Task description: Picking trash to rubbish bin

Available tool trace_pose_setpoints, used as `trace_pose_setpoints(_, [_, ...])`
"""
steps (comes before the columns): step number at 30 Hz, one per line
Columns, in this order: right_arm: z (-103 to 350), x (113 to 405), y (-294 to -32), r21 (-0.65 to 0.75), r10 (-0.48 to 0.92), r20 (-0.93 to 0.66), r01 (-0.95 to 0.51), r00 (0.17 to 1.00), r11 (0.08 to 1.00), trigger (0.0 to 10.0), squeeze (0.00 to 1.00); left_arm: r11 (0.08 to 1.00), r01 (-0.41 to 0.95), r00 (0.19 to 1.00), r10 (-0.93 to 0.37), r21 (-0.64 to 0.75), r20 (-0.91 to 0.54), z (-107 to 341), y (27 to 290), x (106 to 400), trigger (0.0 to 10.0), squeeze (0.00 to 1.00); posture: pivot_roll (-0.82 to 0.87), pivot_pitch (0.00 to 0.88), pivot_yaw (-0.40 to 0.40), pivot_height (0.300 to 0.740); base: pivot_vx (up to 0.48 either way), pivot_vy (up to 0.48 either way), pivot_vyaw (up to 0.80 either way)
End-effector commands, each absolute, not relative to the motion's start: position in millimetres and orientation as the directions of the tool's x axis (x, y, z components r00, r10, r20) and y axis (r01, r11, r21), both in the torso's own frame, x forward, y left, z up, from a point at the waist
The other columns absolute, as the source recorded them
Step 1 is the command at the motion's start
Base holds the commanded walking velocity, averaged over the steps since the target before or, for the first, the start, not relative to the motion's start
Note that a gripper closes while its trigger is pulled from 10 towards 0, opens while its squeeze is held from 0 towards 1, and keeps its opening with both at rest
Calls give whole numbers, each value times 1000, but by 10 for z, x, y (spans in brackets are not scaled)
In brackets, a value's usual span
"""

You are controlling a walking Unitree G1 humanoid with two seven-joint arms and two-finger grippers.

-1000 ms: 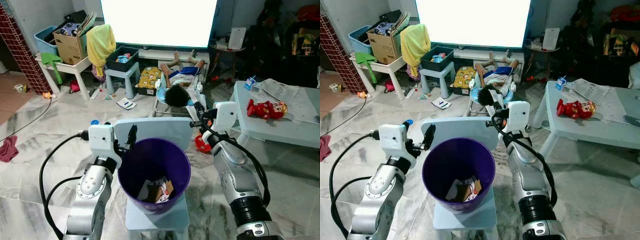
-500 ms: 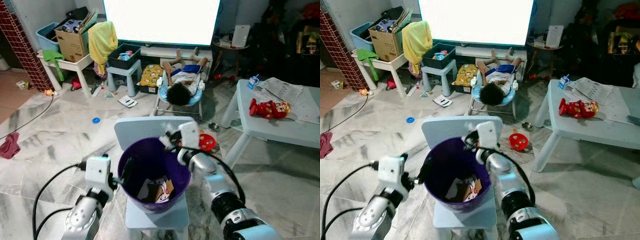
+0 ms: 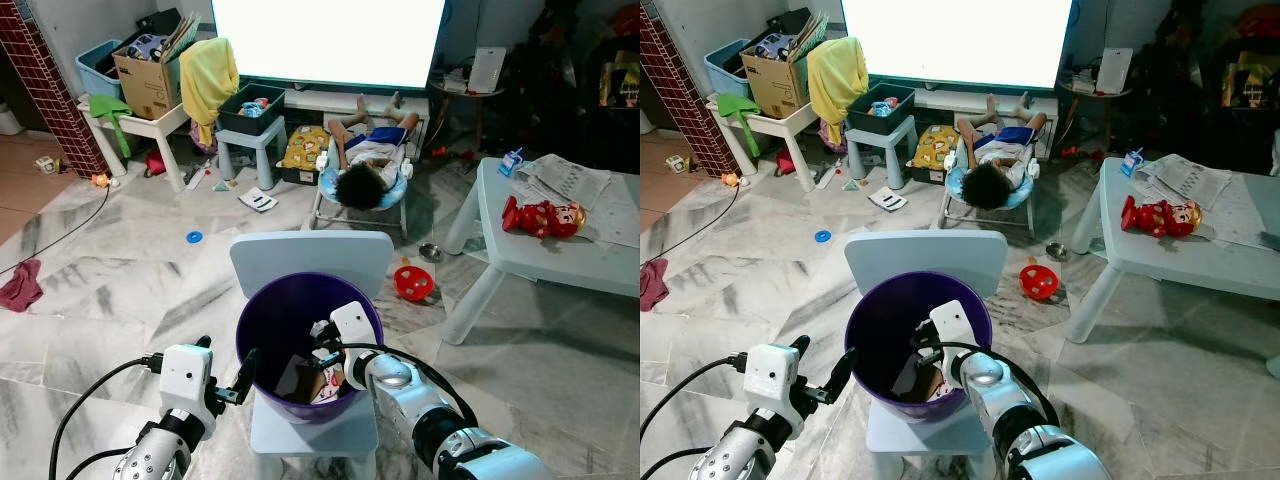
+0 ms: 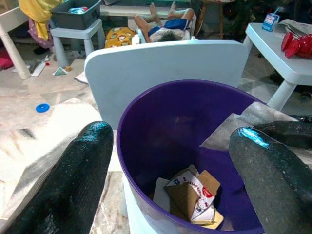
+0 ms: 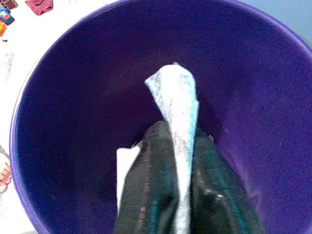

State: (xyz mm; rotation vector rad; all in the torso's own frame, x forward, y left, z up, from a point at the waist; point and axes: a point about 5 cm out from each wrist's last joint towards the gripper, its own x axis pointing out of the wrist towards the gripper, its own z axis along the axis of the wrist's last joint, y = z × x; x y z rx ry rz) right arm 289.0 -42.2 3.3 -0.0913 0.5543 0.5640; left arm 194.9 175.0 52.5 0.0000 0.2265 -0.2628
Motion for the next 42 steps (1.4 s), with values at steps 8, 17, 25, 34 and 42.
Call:
trace_pose_setpoints(8, [49, 2886, -351, 79, 500, -519, -543, 694, 836, 10000, 1000, 948, 314, 913, -318, -61, -257, 387, 1705, 1914, 10000, 0, 192, 48, -30, 740, 0, 0, 0])
trace_pose_setpoints(17, [63, 2906, -372, 90, 512, -513, -549, 689, 831, 10000, 1000, 947, 317, 898, -319, -55, -303, 136, 1750, 1975, 10000, 0, 188, 38, -33, 740, 0, 0, 0])
trace_pose_setpoints(25, [66, 2929, -436, 87, 500, -510, -537, 700, 839, 10000, 1000, 951, 305, 897, -304, -49, -321, -50, 1819, 2059, 10000, 0, 185, 34, -38, 740, 0, 0, 0])
trace_pose_setpoints(34, [540, 3317, -666, 39, 450, -250, -455, 857, 889, 10000, 1000, 963, 270, 952, -265, 12, -154, 437, 1836, 2308, 10000, 0, 162, 39, -35, 740, 0, 0, 0])
trace_pose_setpoints(42, [1028, 3457, -1128, -7, 329, 41, -329, 944, 944, 10000, 1000, 964, 260, 952, -266, 57, 149, 1311, 1487, 2715, 10000, 0, 84, 28, -23, 740, 0, 0, 0])
